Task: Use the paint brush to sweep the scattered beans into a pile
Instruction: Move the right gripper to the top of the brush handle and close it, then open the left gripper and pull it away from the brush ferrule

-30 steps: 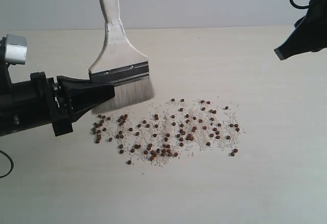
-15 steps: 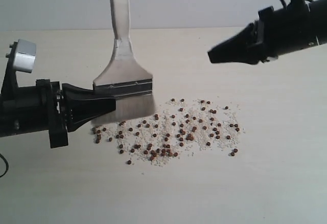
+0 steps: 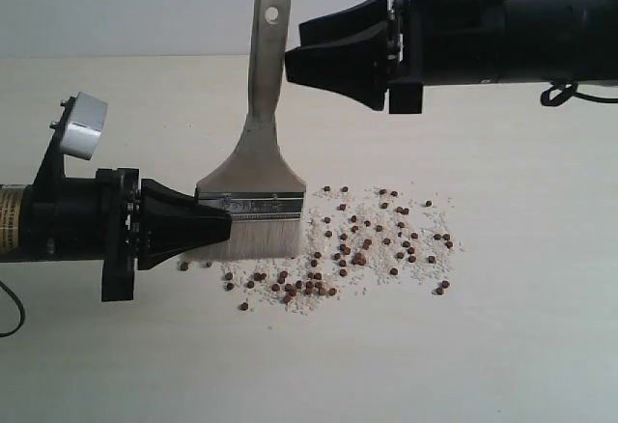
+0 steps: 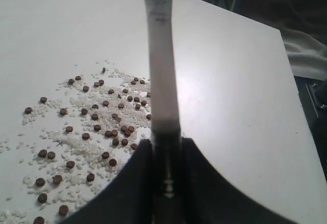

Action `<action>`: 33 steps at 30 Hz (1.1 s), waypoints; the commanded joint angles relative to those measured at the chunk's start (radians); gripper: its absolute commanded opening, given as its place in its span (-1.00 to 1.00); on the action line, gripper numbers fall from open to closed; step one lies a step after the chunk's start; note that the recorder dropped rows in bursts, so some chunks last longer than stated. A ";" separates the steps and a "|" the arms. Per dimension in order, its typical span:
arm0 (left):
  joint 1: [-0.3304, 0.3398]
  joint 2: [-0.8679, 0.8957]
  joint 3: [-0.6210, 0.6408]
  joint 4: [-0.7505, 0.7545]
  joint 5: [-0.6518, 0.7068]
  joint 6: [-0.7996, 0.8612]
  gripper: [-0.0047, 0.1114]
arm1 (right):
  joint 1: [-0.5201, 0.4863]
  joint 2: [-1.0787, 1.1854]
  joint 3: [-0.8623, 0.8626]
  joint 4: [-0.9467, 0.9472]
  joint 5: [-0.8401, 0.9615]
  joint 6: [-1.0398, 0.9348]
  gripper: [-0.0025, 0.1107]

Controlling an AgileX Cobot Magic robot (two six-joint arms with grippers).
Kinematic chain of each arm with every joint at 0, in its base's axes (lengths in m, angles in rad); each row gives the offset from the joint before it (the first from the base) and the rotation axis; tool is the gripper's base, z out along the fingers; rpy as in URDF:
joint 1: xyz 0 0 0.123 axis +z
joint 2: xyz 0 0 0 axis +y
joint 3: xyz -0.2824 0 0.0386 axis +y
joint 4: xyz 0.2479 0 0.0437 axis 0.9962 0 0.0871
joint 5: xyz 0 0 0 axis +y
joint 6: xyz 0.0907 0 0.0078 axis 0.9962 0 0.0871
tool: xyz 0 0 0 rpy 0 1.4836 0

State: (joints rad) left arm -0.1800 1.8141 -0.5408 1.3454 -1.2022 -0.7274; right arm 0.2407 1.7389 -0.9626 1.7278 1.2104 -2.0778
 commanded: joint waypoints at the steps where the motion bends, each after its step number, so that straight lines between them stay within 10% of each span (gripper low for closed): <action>1: 0.003 0.002 -0.008 0.002 -0.019 0.019 -0.92 | 0.016 0.031 -0.037 0.017 0.011 -0.017 0.06; 28: 0.003 0.002 -0.008 -0.091 -0.019 0.179 -0.92 | 0.137 0.126 -0.227 0.017 0.011 0.170 0.01; 33: 0.003 0.002 -0.008 -0.093 -0.019 0.193 -0.92 | 0.137 0.126 -0.232 0.017 0.011 0.179 -0.34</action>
State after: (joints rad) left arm -0.1800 1.8156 -0.5408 1.2666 -1.2022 -0.5467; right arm 0.3745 1.8662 -1.1878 1.7365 1.2161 -1.8993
